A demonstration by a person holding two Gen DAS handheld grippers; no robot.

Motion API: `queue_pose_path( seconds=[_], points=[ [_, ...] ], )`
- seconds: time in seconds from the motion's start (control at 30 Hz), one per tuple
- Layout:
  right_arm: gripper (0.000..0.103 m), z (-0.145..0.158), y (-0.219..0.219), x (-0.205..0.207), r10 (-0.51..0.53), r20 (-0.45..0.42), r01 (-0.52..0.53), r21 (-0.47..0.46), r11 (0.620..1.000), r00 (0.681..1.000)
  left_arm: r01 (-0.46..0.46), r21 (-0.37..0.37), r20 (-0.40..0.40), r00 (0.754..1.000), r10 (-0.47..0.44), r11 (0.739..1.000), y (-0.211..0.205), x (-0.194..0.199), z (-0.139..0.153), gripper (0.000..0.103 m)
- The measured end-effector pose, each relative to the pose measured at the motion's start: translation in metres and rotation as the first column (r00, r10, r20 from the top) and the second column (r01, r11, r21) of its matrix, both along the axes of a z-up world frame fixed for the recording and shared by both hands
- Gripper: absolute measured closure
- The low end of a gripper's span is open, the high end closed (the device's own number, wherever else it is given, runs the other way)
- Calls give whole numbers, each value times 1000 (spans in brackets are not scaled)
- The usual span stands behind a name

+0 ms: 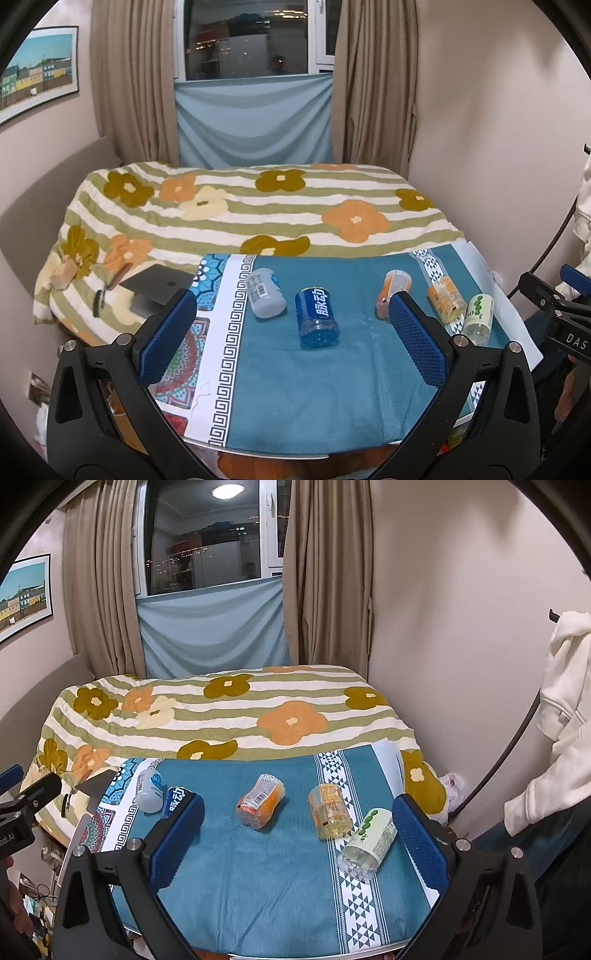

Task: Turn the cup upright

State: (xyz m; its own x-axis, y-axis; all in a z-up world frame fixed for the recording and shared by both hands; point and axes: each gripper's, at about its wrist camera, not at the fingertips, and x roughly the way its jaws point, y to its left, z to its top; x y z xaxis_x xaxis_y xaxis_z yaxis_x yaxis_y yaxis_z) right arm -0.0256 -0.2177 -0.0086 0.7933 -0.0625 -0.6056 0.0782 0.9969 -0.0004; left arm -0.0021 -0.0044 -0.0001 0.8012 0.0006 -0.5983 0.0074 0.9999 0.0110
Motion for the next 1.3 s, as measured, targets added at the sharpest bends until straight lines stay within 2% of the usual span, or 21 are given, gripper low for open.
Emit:
queue_pose_path(
  seconds=[1.3],
  points=[
    [1, 0, 1, -4, -1, 2, 1, 15, 1000, 1000, -1, -7, -1, 1000, 1, 1000, 3, -4, 2, 0]
  ],
)
